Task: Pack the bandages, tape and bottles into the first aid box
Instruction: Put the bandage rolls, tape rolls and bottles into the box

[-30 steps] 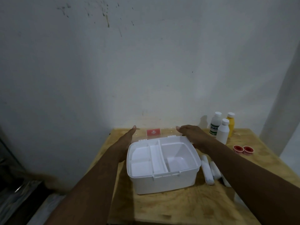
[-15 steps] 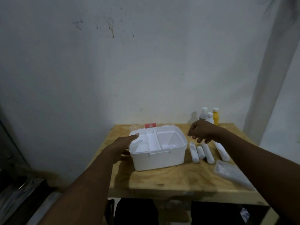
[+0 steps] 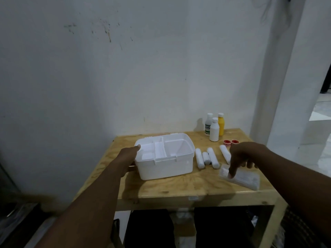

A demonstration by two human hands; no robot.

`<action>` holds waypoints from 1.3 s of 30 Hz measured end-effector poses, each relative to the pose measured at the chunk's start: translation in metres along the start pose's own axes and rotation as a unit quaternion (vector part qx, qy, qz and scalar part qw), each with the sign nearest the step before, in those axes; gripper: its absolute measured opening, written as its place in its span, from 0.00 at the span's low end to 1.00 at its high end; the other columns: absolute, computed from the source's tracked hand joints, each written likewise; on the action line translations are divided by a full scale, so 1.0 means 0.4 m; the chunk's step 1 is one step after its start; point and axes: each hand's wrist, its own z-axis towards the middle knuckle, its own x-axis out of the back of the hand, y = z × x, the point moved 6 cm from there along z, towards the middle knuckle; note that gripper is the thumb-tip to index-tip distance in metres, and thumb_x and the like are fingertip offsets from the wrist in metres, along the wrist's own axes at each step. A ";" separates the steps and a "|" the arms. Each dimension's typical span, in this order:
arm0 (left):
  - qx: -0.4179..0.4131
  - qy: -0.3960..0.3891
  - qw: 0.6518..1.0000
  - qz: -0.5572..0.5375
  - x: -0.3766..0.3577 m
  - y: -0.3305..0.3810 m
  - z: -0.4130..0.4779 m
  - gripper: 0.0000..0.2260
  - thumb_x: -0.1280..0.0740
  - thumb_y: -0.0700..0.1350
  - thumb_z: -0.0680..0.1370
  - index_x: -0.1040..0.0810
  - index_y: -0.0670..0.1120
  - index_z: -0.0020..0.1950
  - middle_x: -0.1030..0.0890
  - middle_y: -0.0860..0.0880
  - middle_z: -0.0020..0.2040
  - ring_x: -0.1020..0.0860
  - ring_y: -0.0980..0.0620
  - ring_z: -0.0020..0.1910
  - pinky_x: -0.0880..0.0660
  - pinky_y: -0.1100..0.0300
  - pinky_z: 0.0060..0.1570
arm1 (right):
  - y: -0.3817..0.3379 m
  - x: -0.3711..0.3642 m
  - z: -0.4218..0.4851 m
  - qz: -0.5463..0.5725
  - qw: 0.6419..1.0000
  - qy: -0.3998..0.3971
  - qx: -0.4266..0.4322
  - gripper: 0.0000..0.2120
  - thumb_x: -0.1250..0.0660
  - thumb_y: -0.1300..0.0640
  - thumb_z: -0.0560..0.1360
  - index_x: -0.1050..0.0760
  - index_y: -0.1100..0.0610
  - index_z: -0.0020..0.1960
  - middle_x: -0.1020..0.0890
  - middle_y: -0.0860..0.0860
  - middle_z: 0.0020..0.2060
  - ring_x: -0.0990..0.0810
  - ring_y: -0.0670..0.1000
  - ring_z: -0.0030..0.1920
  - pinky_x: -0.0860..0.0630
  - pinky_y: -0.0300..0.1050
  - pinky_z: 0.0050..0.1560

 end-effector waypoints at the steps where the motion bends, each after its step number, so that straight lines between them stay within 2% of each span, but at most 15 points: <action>1: 0.001 -0.005 1.000 0.002 -0.002 -0.001 0.001 0.22 0.35 0.55 0.82 0.26 0.42 0.70 0.19 0.42 0.60 0.20 0.39 0.57 0.22 0.42 0.63 | 0.005 -0.006 0.002 0.000 1.000 -0.003 -0.003 0.45 0.19 0.44 0.62 0.33 0.60 0.71 0.21 0.56 0.63 0.20 0.55 0.58 0.23 0.47 0.46; 4: 0.001 -0.014 1.000 0.004 -0.012 0.001 -0.002 0.22 0.35 0.56 0.82 0.25 0.43 0.69 0.18 0.43 0.60 0.20 0.40 0.57 0.22 0.42 0.62 | 0.002 -0.011 -0.004 0.015 1.000 0.003 0.002 0.46 0.19 0.43 0.60 0.33 0.60 0.71 0.20 0.55 0.60 0.18 0.53 0.54 0.23 0.45 0.40; 7: 0.002 -0.015 1.000 0.005 -0.027 0.004 -0.007 0.22 0.35 0.56 0.81 0.25 0.44 0.69 0.18 0.43 0.59 0.20 0.40 0.57 0.22 0.42 0.62 | -0.016 -0.016 -0.009 0.040 0.999 -0.001 0.015 0.47 0.19 0.42 0.60 0.33 0.62 0.71 0.19 0.54 0.52 0.17 0.52 0.50 0.25 0.42 0.35; 9: 0.001 -0.018 1.000 0.007 -0.034 0.006 -0.010 0.21 0.35 0.56 0.81 0.25 0.44 0.68 0.18 0.43 0.59 0.20 0.40 0.56 0.22 0.43 0.61 | -0.032 -0.020 -0.011 0.046 0.999 -0.004 0.025 0.49 0.19 0.41 0.59 0.34 0.62 0.71 0.20 0.53 0.47 0.18 0.52 0.50 0.24 0.42 0.37; 11: -0.001 -0.020 1.000 0.009 -0.036 0.009 -0.013 0.21 0.35 0.56 0.81 0.24 0.44 0.68 0.18 0.43 0.59 0.19 0.40 0.56 0.22 0.43 0.61 | -0.046 -0.021 -0.007 0.039 0.998 -0.002 0.039 0.51 0.19 0.40 0.59 0.36 0.61 0.72 0.20 0.54 0.50 0.19 0.52 0.50 0.23 0.43 0.41; 13: -0.004 -0.021 1.000 0.015 -0.033 0.013 -0.013 0.21 0.35 0.56 0.81 0.24 0.44 0.67 0.18 0.43 0.59 0.19 0.40 0.56 0.22 0.42 0.61 | -0.056 -0.016 -0.002 0.030 0.998 -0.004 0.053 0.48 0.19 0.41 0.60 0.35 0.61 0.71 0.20 0.55 0.53 0.19 0.52 0.49 0.22 0.44 0.42; 16: -0.007 -0.024 0.999 0.033 -0.025 0.018 -0.009 0.19 0.35 0.57 0.81 0.23 0.44 0.65 0.18 0.43 0.59 0.19 0.40 0.56 0.22 0.42 0.62 | -0.060 0.019 -0.005 0.008 0.997 -0.020 0.073 0.38 0.20 0.42 0.63 0.26 0.60 0.64 0.17 0.52 0.45 0.17 0.50 0.44 0.20 0.44 0.40; 18: -0.009 -0.029 0.999 0.045 -0.020 0.025 -0.005 0.18 0.36 0.57 0.82 0.23 0.44 0.63 0.18 0.42 0.58 0.19 0.40 0.55 0.22 0.42 0.62 | -0.062 0.072 -0.021 0.005 0.996 -0.019 0.090 0.32 0.21 0.40 0.63 0.22 0.60 0.58 0.15 0.52 0.43 0.16 0.50 0.41 0.19 0.44 0.39; 22: -0.017 -0.021 0.997 0.066 -0.002 0.051 0.005 0.16 0.37 0.54 0.82 0.19 0.43 0.57 0.16 0.41 0.54 0.17 0.39 0.53 0.20 0.43 0.61 | -0.096 0.223 -0.084 0.111 0.981 0.056 0.148 0.27 0.25 0.42 0.69 0.22 0.65 0.53 0.15 0.56 0.41 0.17 0.53 0.37 0.20 0.44 0.35; 25: -0.028 -0.013 0.995 0.091 0.010 0.075 0.012 0.13 0.35 0.51 0.82 0.18 0.42 0.54 0.15 0.42 0.52 0.16 0.40 0.50 0.19 0.46 0.57 | -0.165 0.298 -0.113 0.234 0.936 0.153 0.213 0.24 0.30 0.45 0.74 0.23 0.66 0.54 0.17 0.57 0.41 0.17 0.53 0.38 0.19 0.46 0.35; 28: -0.032 -0.011 0.994 0.108 0.013 0.089 0.021 0.09 0.33 0.48 0.82 0.19 0.42 0.51 0.16 0.41 0.51 0.16 0.40 0.48 0.18 0.46 0.54 | -0.256 0.282 -0.097 0.314 0.902 0.167 0.245 0.23 0.31 0.47 0.76 0.26 0.68 0.57 0.18 0.62 0.47 0.15 0.58 0.41 0.16 0.54 0.40; 30: -0.032 -0.007 0.992 0.118 0.015 0.089 0.029 0.08 0.32 0.46 0.81 0.20 0.42 0.50 0.16 0.41 0.50 0.16 0.41 0.46 0.18 0.47 0.53 | -0.309 0.236 -0.067 0.300 0.915 0.142 0.230 0.22 0.31 0.48 0.76 0.28 0.68 0.56 0.18 0.63 0.48 0.14 0.59 0.41 0.16 0.57 0.41; 34: -0.027 -0.016 0.992 0.124 0.019 0.073 0.048 0.11 0.32 0.49 0.80 0.19 0.41 0.54 0.15 0.41 0.49 0.15 0.42 0.44 0.17 0.47 0.53 | -0.373 0.156 -0.018 0.222 0.951 0.101 0.190 0.18 0.29 0.50 0.75 0.32 0.62 0.50 0.20 0.59 0.43 0.15 0.57 0.34 0.17 0.48 0.31; 39: -0.026 -0.034 0.992 0.117 0.021 0.065 0.063 0.13 0.31 0.50 0.78 0.18 0.40 0.53 0.15 0.40 0.47 0.15 0.40 0.45 0.18 0.43 0.57 | -0.428 0.117 0.019 0.162 0.974 0.061 0.144 0.25 0.26 0.52 0.73 0.29 0.64 0.62 0.18 0.60 0.42 0.14 0.58 0.38 0.16 0.50 0.38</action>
